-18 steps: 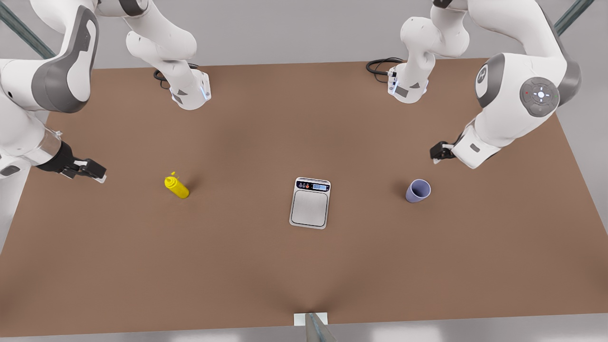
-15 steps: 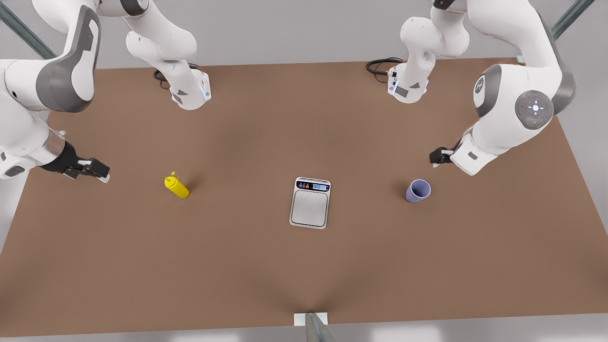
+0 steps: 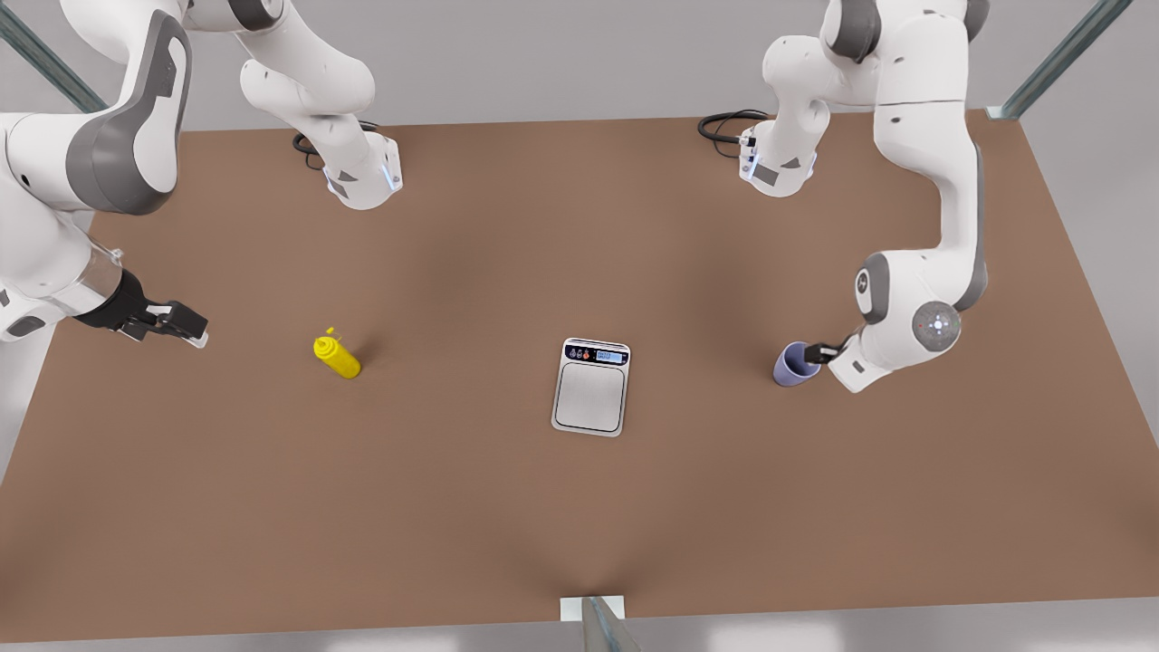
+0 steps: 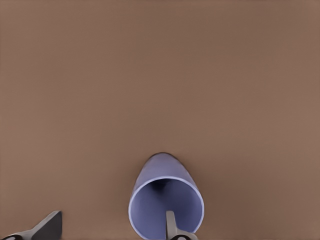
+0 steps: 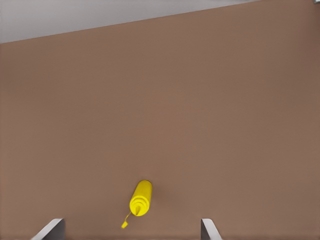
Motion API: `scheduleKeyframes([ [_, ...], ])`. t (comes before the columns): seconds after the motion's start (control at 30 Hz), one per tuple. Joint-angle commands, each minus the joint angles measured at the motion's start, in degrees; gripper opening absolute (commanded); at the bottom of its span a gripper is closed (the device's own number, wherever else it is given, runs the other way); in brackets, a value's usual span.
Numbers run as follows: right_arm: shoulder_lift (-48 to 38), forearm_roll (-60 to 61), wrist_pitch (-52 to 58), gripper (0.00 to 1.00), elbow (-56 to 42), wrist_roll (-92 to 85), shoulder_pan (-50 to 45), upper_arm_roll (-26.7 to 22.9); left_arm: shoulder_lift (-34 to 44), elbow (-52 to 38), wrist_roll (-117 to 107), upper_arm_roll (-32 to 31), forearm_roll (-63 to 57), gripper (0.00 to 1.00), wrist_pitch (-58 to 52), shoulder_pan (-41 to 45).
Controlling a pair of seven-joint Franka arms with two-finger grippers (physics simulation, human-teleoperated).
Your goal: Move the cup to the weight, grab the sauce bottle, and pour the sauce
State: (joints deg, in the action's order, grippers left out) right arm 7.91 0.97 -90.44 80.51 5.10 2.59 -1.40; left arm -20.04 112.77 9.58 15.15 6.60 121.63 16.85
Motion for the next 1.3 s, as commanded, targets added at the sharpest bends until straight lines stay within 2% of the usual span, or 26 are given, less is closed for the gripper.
scheduleKeyframes([
  [0.0, 0.0, 0.0, 0.0, 1.00, 0.0, 0.0, 0.1, 0.0, -0.1, 0.0, 0.0, 0.0, 0.1, 1.00, 0.1, 0.0],
  [0.27, 0.0, 0.0, 0.0, 1.00, 0.0, 0.1, 0.1, 0.0, -5.5, 0.1, 0.0, -0.1, 0.1, 1.00, 5.0, -0.4],
  [0.3, 0.0, 0.0, 0.0, 1.00, 0.0, 0.1, 0.1, 0.0, -5.5, 0.0, -0.1, -0.2, 0.2, 0.62, 4.9, -0.4],
  [0.33, 0.0, 0.0, 0.0, 1.00, 0.0, 0.1, 0.1, 0.0, -5.5, 0.1, -0.8, -0.3, 0.2, 0.39, 4.6, -0.4],
  [0.37, 0.0, 0.1, 0.0, 1.00, 0.0, 0.1, 0.1, 0.0, -5.5, 0.1, -1.0, -0.8, 0.6, 0.36, 4.2, -0.4],
  [0.4, 0.0, 0.0, 0.0, 1.00, 0.0, 0.2, 0.1, 0.0, -5.4, 0.1, -1.1, -0.9, 1.4, 0.24, 4.0, -0.4],
  [0.43, 0.0, 0.1, 0.0, 1.00, 0.0, 0.1, 0.1, 0.0, -5.5, 0.1, -1.1, -0.9, 1.9, 0.21, 4.0, -0.4],
  [0.77, -0.4, -0.3, 0.9, 1.00, 0.0, -2.2, -0.1, 0.0, -5.8, 0.3, -2.0, -2.5, 3.2, 0.21, 3.5, -0.4],
  [0.93, -0.1, 0.2, 0.9, 1.00, -0.2, -1.8, 0.1, -0.1, -4.4, -2.6, -4.7, -2.8, 3.2, 0.21, 1.1, 0.2],
  [1.03, 0.2, 4.0, 0.9, 1.00, -1.0, 7.0, 0.6, -0.5, -5.3, -10.5, -21.3, -8.9, 2.9, 0.21, -4.2, 1.3],
  [1.13, 1.0, 10.1, 0.8, 1.00, -1.1, 27.2, 2.4, -0.6, -10.3, -21.2, -35.9, -9.1, 2.7, 0.21, -8.3, 7.6],
  [1.27, 5.3, 27.2, 0.9, 1.00, -1.0, 41.5, 14.1, -0.7, -14.4, -28.9, -48.7, -9.3, 4.5, 0.21, -8.2, 13.9],
])
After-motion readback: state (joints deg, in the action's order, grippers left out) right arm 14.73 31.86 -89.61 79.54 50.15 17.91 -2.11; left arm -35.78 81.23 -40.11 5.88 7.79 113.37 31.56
